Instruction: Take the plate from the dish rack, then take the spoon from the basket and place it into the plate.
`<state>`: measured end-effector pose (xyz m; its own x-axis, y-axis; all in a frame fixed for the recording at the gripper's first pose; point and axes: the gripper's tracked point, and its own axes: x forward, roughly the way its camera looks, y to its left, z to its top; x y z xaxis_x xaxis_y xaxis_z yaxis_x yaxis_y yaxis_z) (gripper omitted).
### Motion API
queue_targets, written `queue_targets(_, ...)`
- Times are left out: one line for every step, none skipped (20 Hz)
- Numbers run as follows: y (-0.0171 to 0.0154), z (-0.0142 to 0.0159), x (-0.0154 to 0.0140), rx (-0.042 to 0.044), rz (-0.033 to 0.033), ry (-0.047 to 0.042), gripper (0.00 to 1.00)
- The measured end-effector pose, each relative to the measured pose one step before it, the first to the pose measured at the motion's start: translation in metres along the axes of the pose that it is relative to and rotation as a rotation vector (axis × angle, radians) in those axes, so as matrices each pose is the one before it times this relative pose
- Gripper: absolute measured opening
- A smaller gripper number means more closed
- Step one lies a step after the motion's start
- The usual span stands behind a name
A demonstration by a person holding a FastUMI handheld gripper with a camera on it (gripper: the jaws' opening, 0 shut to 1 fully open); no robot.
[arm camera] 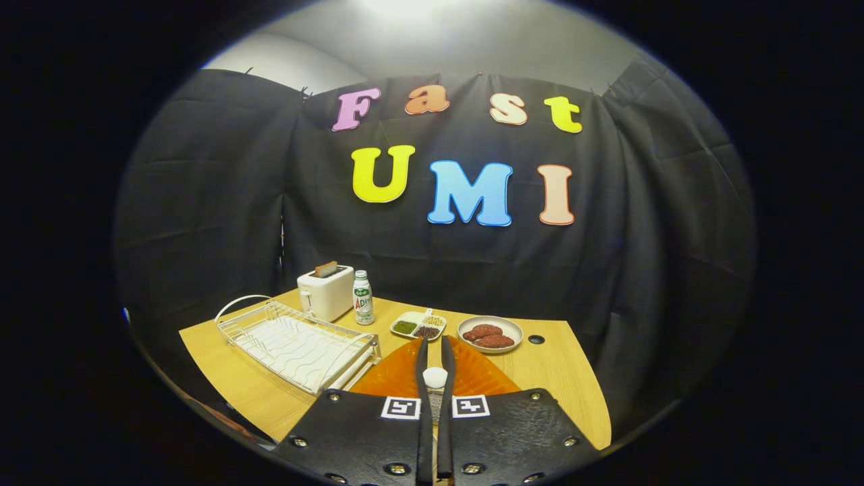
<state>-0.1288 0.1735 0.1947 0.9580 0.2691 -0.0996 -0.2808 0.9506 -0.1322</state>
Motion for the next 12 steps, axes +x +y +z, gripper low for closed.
queue_targets(0.00353,-0.00068,-0.00276,-0.00573,0.00575,0.01184,0.03)
queue_targets(0.00406,-0.00194,-0.00257,-0.00147,0.00803,0.01251,0.03)
queue_targets(0.00575,-0.00147,-0.00224,-0.00654,0.00853,0.01278,0.03)
queue_targets(0.00581,-0.00341,-0.00235,-0.01919,0.00519,0.01325,0.03)
queue_targets(0.00544,-0.0032,-0.002,-0.01728,0.00623,0.01561,0.03)
queue_targets(0.00774,-0.0037,-0.00051,-0.00621,0.01082,0.01484,0.03)
queue_targets(0.00829,-0.00227,-0.00059,0.00009,0.01317,0.01201,0.03)
queue_targets(0.00633,-0.00466,0.0008,-0.00036,0.01076,0.01643,0.03)
queue_targets(0.00538,-0.00431,0.00154,-0.00314,0.00894,0.01824,0.03)
queue_targets(0.00304,-0.00492,0.00271,-0.0058,0.00523,0.01906,0.03)
queue_targets(0.00326,-0.00421,0.00296,-0.0024,0.008,0.02166,0.03)
queue_targets(0.00544,-0.00515,0.00438,0.00436,0.01531,0.0205,0.03)
